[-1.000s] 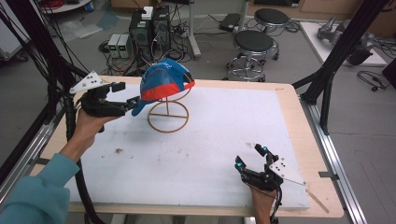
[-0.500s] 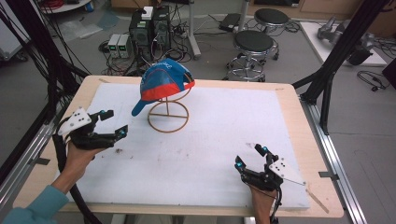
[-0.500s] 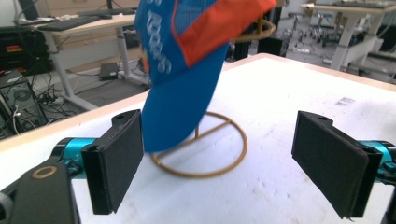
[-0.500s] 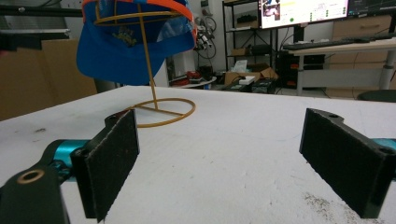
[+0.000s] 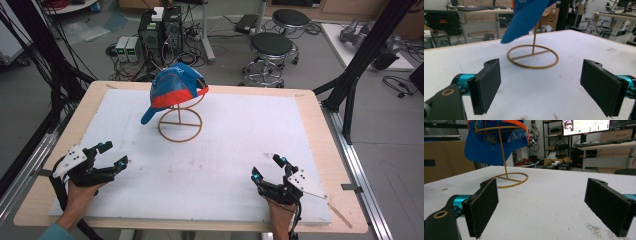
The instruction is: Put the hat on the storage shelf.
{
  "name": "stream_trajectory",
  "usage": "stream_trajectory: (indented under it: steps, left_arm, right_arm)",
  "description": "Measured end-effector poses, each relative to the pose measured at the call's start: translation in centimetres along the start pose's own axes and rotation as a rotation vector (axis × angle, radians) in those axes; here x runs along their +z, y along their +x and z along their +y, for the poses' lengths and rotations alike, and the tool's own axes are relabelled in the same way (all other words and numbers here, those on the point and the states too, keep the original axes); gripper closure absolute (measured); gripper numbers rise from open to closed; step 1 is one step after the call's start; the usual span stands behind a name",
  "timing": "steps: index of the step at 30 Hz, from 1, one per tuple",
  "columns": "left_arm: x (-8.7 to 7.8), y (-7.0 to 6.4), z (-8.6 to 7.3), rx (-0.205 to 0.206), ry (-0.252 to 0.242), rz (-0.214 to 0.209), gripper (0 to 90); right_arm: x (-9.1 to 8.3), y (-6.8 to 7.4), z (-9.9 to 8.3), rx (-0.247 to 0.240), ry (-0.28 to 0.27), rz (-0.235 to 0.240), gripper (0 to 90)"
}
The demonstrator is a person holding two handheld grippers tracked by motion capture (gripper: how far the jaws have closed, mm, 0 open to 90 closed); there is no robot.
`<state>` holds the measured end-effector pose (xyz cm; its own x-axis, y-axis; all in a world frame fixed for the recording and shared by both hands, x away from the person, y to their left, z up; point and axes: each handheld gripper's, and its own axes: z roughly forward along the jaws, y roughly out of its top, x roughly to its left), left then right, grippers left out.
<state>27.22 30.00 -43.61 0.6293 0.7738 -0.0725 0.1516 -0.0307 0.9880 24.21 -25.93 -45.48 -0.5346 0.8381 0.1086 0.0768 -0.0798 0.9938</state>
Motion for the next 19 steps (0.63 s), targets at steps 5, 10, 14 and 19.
stream_trajectory:
  steps: [5, 10, 14, 19]
  left_arm:
    - [-0.8, -0.1, -1.3, 0.009, -0.021, 0.000, 17.3]
    - [-1.4, -0.4, -1.9, 0.030, -0.083, 0.010, 17.2]
    - [-1.5, -0.5, -2.0, 0.038, -0.093, 0.014, 17.1]
    - [-1.6, -0.4, -2.0, 0.027, -0.098, 0.020, 17.1]
  right_arm:
    - [0.0, 0.0, 0.0, 0.007, 0.001, -0.002, 10.9]
    - [0.0, 0.0, 0.0, 0.004, -0.001, -0.003, 10.8]
    - [0.0, 0.0, 0.0, 0.009, 0.000, -0.001, 10.9]
    - [0.0, 0.0, 0.0, 0.008, -0.001, -0.001, 10.9]
